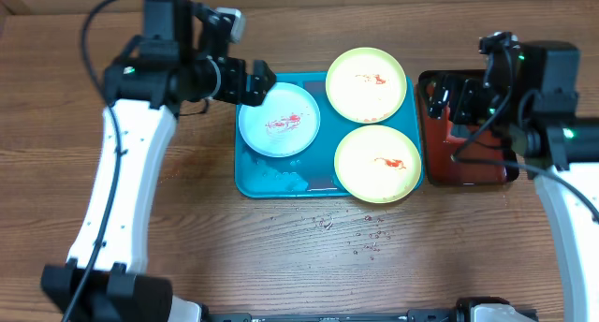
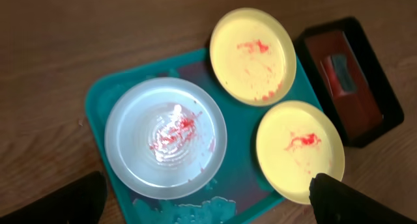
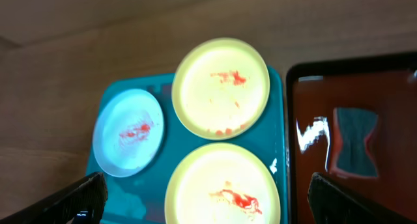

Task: Clean dirty plates on tray and stack at the side
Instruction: 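Move the left gripper to the white plate's left rim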

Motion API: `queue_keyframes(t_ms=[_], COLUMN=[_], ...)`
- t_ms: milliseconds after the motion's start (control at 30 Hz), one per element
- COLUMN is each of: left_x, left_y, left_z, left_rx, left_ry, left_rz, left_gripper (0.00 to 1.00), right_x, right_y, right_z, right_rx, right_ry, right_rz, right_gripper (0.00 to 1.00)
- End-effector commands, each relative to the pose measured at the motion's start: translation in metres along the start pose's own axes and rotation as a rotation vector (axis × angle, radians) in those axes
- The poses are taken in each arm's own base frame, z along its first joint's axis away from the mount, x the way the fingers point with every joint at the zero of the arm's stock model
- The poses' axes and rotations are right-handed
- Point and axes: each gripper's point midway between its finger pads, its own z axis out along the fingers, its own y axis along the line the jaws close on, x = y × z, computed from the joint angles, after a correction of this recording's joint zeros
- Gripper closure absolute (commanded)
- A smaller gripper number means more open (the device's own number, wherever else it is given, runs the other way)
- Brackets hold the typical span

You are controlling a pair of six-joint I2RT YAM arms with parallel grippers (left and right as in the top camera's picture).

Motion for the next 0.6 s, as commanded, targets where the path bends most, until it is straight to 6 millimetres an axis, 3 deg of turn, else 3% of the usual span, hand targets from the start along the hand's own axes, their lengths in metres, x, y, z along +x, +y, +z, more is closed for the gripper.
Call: queue_keyframes(t_ms=[0, 133, 267, 433, 567], left_x=[0.003, 0.012, 0.01, 0.01, 0.02], left_y=[0.006, 0.016, 0.031, 0.058, 0.074], left_z=[0.022, 0.048, 0.067, 0.098, 0.129], left_rx=[-0.014, -0.009, -0.048, -0.139, -0.143], left_ry=[0.05, 0.109, 0.108, 0.124, 0.171], left_rz=[-0.003, -0.033, -0.024, 0.064, 0.186], left_gripper=[0.0, 0.0, 0.0, 0.0, 0.08], right_x=[-0.004, 0.003, 0.009, 0.011, 0.012], right_y=[0.008, 0.009, 0.005, 0.003, 0.002], right_z=[0.007, 0.019, 0.027, 0.033, 0.036], right_rx=[-0.04, -0.074, -0.065, -0.063, -0.061], right_ry=[0.015, 0.064, 0.098, 0.114, 0.121], right_rz=[-0.002, 0.013, 0.027, 0.033, 0.036], right_gripper=[0.0, 0.0, 0.0, 0.04, 0.05])
